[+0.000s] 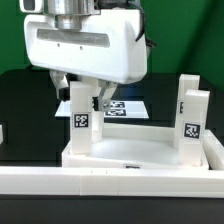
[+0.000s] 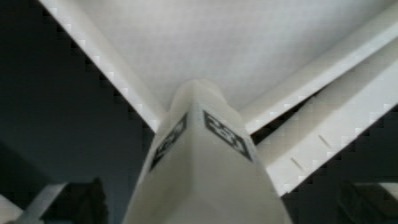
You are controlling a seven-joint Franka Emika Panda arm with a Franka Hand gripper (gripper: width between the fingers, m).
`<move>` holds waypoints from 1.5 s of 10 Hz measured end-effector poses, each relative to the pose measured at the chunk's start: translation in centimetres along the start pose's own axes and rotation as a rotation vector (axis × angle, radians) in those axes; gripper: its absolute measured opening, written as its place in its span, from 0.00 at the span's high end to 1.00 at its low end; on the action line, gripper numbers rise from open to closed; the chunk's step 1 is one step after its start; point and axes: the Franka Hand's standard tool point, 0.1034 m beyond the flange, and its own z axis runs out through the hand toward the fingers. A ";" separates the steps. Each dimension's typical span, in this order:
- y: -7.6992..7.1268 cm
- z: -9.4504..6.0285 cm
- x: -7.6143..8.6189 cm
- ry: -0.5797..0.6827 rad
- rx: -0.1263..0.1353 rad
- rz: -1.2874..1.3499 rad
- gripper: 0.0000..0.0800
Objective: Assemble desk
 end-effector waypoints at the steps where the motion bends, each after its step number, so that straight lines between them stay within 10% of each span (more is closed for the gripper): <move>1: 0.0 0.0 -0.1 0.002 -0.008 -0.119 0.19; 10: -0.1 0.3 -0.1 0.018 -0.051 -0.764 0.22; 13: 0.1 0.3 0.0 0.018 -0.052 -0.764 0.61; 15: 0.1 0.3 0.0 0.018 -0.052 -0.758 0.64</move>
Offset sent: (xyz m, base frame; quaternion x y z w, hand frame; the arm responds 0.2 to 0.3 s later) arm 0.0003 0.0060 -0.0010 -0.0110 -0.0034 -0.2605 0.9654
